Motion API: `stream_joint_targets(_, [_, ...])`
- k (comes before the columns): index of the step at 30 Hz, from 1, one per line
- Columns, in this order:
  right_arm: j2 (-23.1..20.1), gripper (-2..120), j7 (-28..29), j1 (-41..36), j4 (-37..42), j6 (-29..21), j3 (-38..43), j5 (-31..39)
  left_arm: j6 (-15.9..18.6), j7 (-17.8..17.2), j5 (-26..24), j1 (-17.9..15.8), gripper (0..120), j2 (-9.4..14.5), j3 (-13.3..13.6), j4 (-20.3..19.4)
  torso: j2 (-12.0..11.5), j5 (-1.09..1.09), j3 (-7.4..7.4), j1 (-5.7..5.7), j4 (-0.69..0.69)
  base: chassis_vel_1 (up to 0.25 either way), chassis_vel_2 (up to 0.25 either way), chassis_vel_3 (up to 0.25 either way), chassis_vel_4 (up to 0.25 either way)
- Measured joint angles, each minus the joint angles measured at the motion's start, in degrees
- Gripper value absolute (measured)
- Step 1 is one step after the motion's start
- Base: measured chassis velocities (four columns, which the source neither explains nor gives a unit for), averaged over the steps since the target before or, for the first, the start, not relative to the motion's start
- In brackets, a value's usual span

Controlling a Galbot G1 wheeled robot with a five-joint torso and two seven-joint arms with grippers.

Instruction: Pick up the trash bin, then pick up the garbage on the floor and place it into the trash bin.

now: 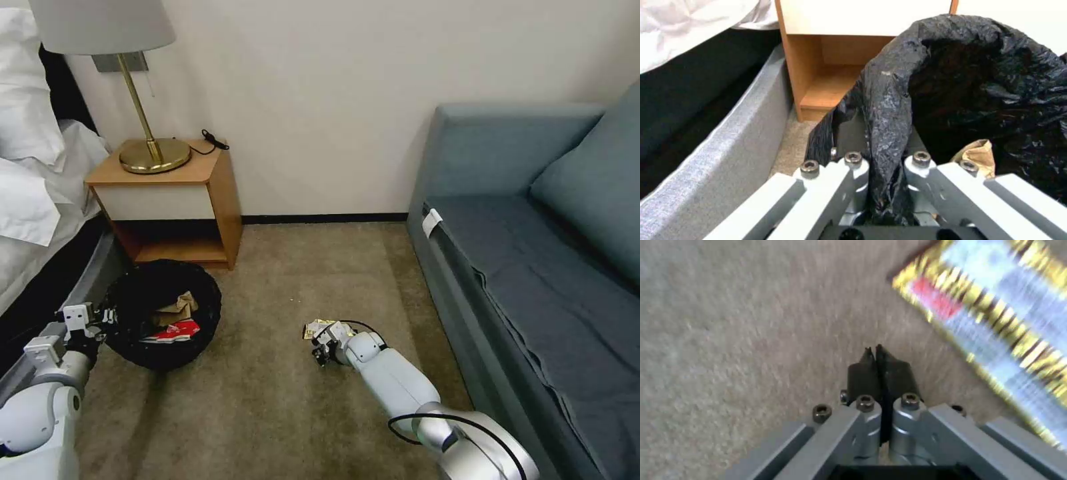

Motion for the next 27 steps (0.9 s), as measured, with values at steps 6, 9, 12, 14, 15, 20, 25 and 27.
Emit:
stream_joint_targets(6, [-2.0, 0, 0.6, -0.6, 5.4, 0.5, -1.5, -1.2, -0.1, 0.0, -0.1, -0.4, 4, 0.2, 0.0, 0.4, 0.0, 0.00, 0.00, 0.00, 0.00, 0.000, 0.000, 0.000, 0.000])
stream_joint_targets(9, [-2.4, 8, 2.1, -0.8, 7.1, 2.4, -1.5, 0.3, -0.1, -0.2, -0.3, -0.6, 4, 0.2, 0.1, 0.6, 0.0, 0.00, 0.00, 0.00, 0.00, 0.000, 0.000, 0.000, 0.000])
stream_joint_targets(12, [-2.8, 17, 4.1, -1.3, 9.2, 3.0, -1.4, 2.5, -0.1, -0.3, -0.4, -0.9, 4, 0.3, 0.1, 0.8, 0.0, 0.00, 0.00, 0.00, 0.00, 0.000, 0.000, 0.000, 0.000])
stream_joint_targets(14, [-3.1, 26, 6.1, -1.6, 11.0, 3.5, -1.4, 4.2, -0.1, -0.3, -0.5, -1.0, 4, 0.5, 0.1, 0.9, 0.0, 0.00, 0.00, 0.00, 0.01, 0.000, 0.000, 0.000, 0.000])
stream_joint_targets(15, [-3.3, 32, 7.3, -1.8, 12.1, 3.7, -1.5, 5.6, -0.1, -0.3, -0.6, -1.1, 4, 0.7, 0.1, 1.0, 0.0, 0.00, 0.00, 0.00, 0.01, 0.000, 0.000, 0.000, 0.000])
stream_joint_targets(20, [-4.3, 47, 9.9, -2.1, 14.9, 1.1, -1.6, 7.5, -0.1, -0.4, -0.6, -1.4, 4, 0.8, 0.1, 1.0, 0.0, 0.00, 0.00, 0.00, 0.01, 0.000, 0.000, 0.000, 0.000])
stream_joint_targets(25, [-5.9, 65, 10.2, -2.8, 16.2, -0.6, -1.6, 7.2, -0.1, -0.4, -0.6, -1.5, 4, 0.8, 0.3, 1.0, 0.0, 0.00, 0.00, 0.00, 0.00, 0.000, 0.000, 0.000, 0.000])
stream_joint_targets(27, [-6.2, 70, 10.2, -3.0, 16.2, -0.6, -1.6, 7.0, -0.1, -0.4, -0.6, -1.6, 4, 0.8, 0.3, 1.1, 0.0, 0.00, 0.00, 0.00, 0.01, 0.000, 0.000, 0.000, 0.000])
